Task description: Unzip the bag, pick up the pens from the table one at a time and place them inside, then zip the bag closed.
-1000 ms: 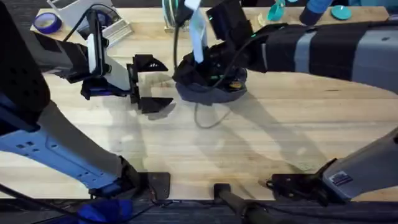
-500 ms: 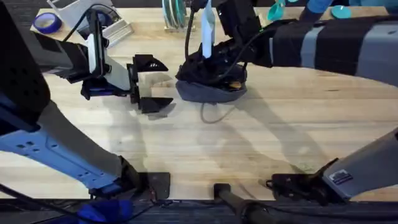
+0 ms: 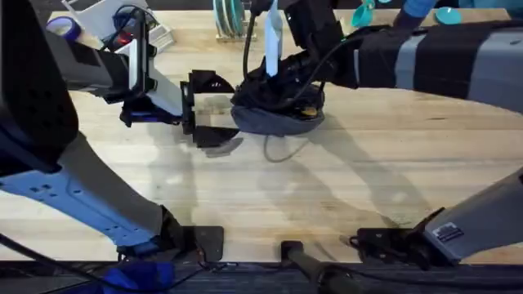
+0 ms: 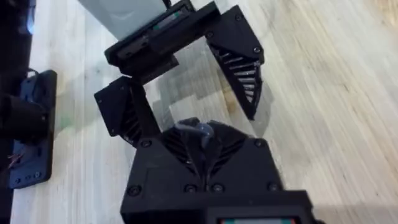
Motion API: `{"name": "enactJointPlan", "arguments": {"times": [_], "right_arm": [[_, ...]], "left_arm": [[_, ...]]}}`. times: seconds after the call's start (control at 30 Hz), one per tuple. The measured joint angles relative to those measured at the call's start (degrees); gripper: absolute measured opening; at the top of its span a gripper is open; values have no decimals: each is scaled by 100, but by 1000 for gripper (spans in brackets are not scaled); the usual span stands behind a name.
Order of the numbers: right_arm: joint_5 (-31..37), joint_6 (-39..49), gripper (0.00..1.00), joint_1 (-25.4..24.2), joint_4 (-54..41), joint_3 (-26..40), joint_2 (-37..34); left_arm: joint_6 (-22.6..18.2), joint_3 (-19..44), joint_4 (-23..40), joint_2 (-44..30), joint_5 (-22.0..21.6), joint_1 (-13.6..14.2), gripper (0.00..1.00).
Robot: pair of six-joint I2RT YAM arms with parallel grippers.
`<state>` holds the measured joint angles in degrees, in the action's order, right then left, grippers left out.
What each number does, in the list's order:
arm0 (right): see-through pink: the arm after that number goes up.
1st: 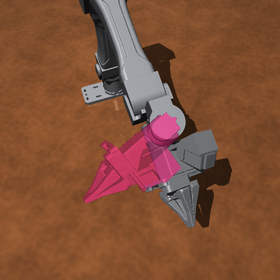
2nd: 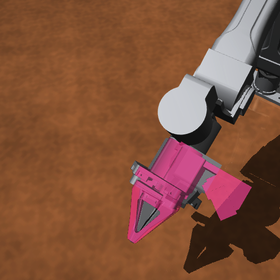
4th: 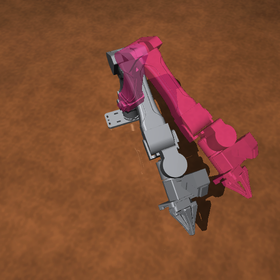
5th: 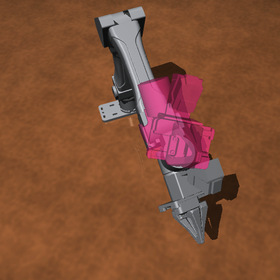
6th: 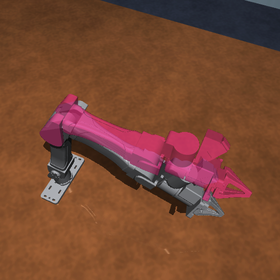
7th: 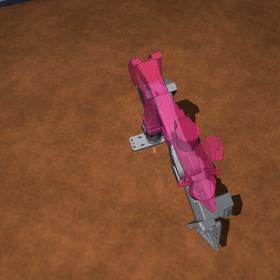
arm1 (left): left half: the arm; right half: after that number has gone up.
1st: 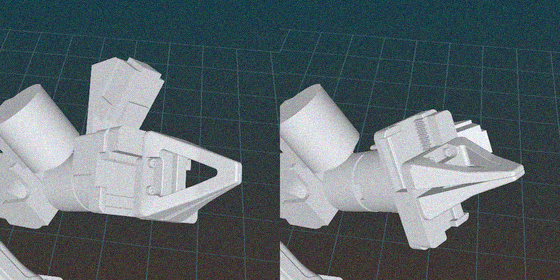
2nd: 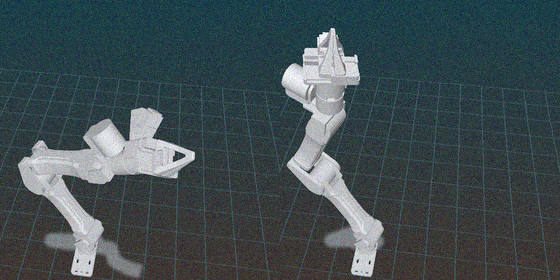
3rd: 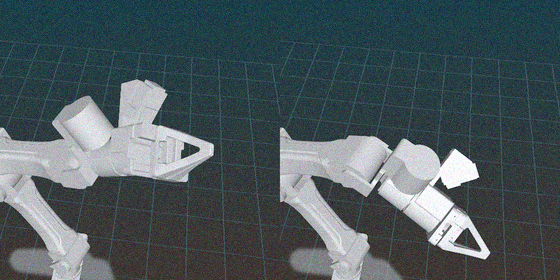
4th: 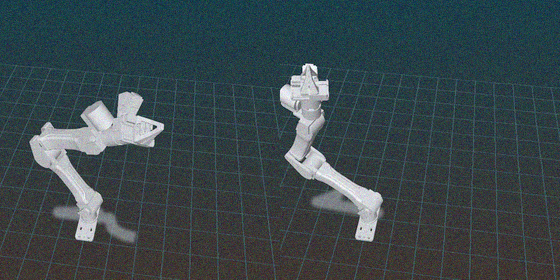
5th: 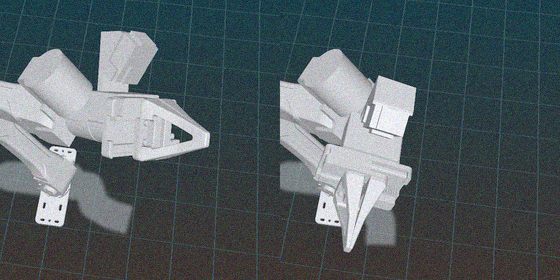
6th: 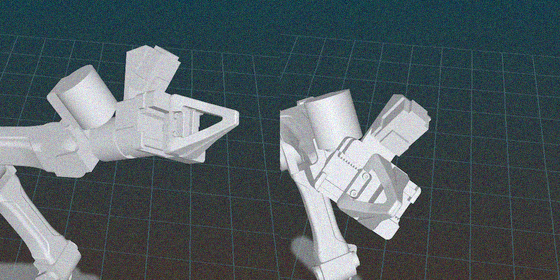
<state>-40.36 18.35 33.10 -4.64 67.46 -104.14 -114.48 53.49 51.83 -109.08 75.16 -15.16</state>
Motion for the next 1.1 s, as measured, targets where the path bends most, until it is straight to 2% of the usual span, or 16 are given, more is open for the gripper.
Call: {"name": "enactJointPlan", "arguments": {"times": [0.17,0.33,0.7,1.1], "right_arm": [[0,0,32,0,0,0,0],[0,0,32,0,0,0,0],[0,0,32,0,-2,0,-2],[0,-2,32,0,-11,0,0]], "left_arm": [[349,0,-4,0,135,1,993],[479,0,-135,0,163,24,993],[547,0,-452,0,111,398,993],[546,0,-455,0,109,400,993]]}}
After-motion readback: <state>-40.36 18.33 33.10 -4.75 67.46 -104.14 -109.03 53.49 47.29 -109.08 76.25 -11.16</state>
